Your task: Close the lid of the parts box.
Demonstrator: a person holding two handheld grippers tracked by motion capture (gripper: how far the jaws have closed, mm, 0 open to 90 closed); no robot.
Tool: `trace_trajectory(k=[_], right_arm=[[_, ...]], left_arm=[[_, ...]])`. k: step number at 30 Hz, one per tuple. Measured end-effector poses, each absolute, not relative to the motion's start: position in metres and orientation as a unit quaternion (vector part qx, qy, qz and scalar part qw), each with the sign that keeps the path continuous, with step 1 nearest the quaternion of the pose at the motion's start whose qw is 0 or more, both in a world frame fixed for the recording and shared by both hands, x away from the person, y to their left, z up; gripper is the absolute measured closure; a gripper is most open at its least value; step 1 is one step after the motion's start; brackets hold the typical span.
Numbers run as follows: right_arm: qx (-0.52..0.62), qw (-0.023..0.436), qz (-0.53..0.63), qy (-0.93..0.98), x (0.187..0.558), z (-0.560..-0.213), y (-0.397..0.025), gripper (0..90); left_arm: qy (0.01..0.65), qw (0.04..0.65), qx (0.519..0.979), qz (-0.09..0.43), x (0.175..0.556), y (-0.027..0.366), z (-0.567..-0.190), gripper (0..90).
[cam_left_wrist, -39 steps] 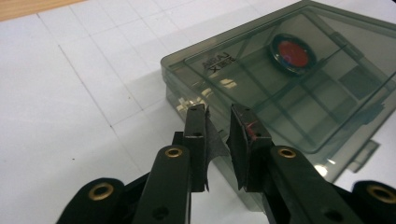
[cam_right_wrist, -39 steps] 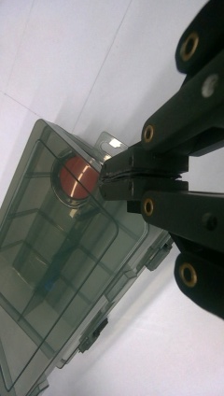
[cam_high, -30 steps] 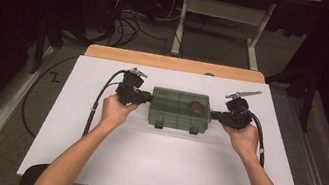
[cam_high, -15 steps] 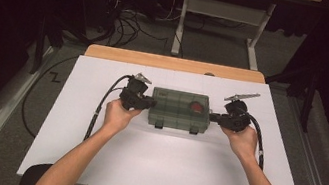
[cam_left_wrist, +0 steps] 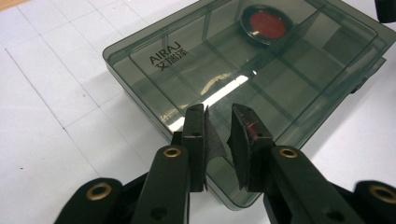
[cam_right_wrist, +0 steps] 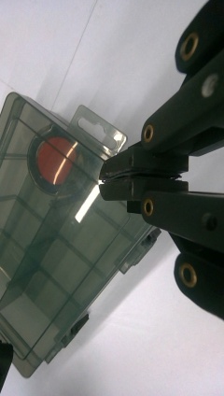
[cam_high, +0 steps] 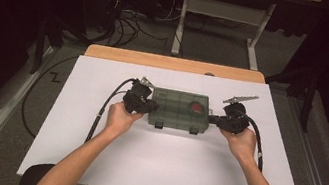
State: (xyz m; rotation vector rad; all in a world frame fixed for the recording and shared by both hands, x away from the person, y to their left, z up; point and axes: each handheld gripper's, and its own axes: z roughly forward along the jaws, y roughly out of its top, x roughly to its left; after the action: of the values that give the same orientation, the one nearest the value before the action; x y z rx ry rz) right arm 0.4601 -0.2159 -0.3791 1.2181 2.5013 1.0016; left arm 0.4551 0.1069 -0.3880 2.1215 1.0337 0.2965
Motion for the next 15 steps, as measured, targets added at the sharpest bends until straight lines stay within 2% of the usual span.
trace_trajectory(k=[15], right_arm=[[0.405, 0.084, 0.339, 0.845, 0.4591, -0.3825, -0.2117, 89.3]], left_arm=[[0.395, 0.366, 0.834, 0.121, 0.4526, 0.1048, -0.3905, 73.5]])
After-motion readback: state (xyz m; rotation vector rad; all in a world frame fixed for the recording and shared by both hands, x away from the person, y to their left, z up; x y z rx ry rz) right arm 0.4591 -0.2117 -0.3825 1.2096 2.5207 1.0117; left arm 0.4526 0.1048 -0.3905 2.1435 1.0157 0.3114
